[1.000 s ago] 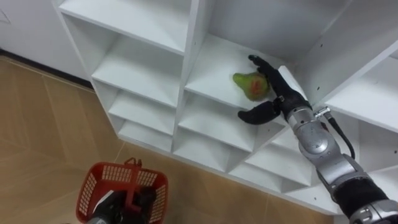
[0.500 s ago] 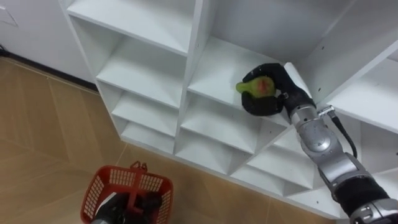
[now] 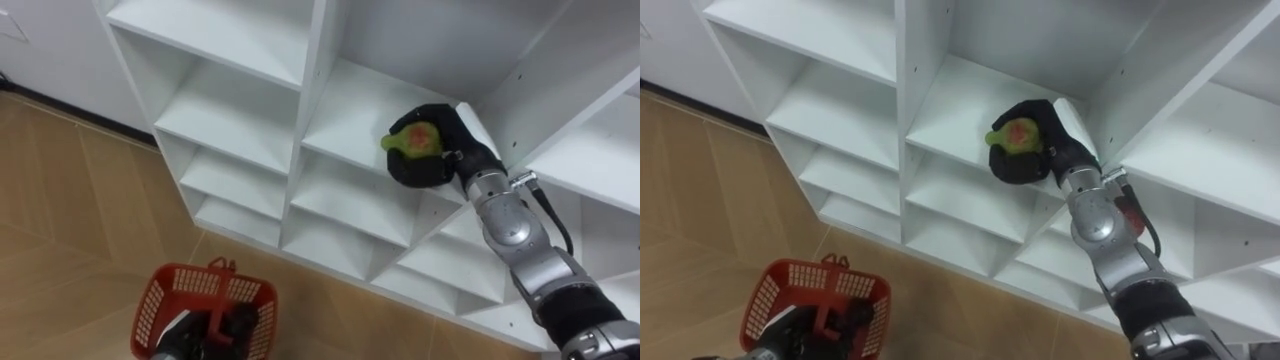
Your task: Collect fruits from the closet
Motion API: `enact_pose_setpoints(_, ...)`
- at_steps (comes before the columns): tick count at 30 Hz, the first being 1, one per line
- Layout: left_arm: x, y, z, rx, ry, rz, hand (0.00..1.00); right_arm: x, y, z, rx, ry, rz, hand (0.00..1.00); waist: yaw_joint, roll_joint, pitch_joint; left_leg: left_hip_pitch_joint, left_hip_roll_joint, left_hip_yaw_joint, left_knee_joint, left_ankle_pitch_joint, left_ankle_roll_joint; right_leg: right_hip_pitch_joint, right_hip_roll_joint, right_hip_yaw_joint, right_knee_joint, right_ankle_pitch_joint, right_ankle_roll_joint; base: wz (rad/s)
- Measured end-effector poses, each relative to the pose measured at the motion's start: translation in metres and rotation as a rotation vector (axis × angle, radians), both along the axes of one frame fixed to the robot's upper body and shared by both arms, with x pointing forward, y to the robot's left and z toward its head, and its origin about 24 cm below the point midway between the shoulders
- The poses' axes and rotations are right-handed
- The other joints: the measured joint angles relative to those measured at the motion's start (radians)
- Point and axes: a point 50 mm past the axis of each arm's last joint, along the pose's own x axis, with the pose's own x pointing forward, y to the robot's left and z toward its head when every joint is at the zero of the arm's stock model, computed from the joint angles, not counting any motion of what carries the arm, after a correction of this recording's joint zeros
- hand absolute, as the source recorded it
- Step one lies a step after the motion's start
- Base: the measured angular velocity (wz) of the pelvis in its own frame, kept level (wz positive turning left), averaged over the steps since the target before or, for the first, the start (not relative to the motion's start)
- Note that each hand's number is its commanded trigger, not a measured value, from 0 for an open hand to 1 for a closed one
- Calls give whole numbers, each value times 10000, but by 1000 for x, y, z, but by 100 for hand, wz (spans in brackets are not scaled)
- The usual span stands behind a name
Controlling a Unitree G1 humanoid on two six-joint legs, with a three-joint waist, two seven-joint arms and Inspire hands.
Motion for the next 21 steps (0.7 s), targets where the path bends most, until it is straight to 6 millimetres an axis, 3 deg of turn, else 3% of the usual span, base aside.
enact_pose_setpoints(9,1,-3,0,-81,-34,-23,100,-1,12,4,454,-211,241,100,-236,117,-65,-36,11,46,25,0,1,-68,15,132,-2,7,4,-2)
enact_pose_setpoints(15,4,-8,0,-214,-170,-42,100,-27,24,3,1007,-465,971,100,-344,340,-117,-49,59,297,-28,-1,2,-223,32,277,12,53,-5,-13)
enact_pose_setpoints(21,7,-16,0,-713,-343,257,100,-52,38,-17,1701,417,1515,100,-604,543,-117,-51,91,431,-26,-4,5,-329,55,452,82,69,-16,-8)
